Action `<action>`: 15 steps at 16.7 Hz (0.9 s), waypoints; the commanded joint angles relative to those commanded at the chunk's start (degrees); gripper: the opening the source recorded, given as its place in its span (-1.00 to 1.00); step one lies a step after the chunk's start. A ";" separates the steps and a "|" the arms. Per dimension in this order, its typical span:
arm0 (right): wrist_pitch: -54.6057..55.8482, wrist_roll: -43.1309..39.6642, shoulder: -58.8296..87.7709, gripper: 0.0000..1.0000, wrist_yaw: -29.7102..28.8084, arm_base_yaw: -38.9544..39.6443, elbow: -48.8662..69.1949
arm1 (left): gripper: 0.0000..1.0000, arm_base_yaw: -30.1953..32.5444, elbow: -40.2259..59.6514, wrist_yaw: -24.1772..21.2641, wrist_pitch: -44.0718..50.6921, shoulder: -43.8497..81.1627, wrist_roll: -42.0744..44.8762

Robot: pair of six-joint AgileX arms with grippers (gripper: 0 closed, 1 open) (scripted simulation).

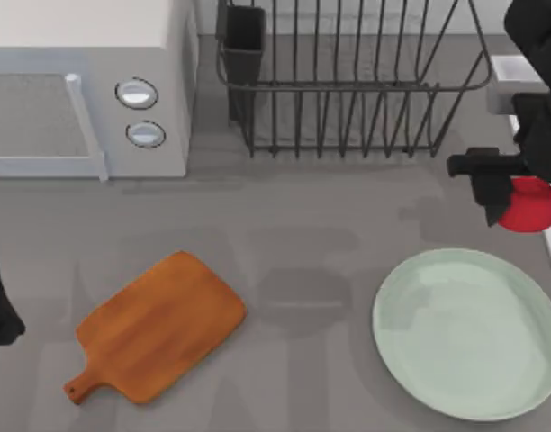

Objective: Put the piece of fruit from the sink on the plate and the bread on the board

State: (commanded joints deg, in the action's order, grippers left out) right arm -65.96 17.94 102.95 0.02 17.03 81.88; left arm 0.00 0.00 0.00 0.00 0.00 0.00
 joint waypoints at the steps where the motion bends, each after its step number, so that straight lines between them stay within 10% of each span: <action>1: -0.53 1.98 -1.34 -1.00 -0.01 2.03 -1.33 | 1.00 0.00 0.00 0.00 0.00 0.00 0.00; 13: -2.69 10.09 -6.66 -1.00 -0.03 10.32 -6.94 | 1.00 0.00 0.00 0.00 0.00 0.00 0.00; 15: -2.69 10.09 -6.66 -0.70 -0.03 10.32 -6.94 | 1.00 0.00 0.00 0.00 0.00 0.00 0.00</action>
State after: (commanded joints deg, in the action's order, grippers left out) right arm -68.64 28.02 96.30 -0.01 27.35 74.94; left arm 0.00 0.00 0.00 0.00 0.00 0.00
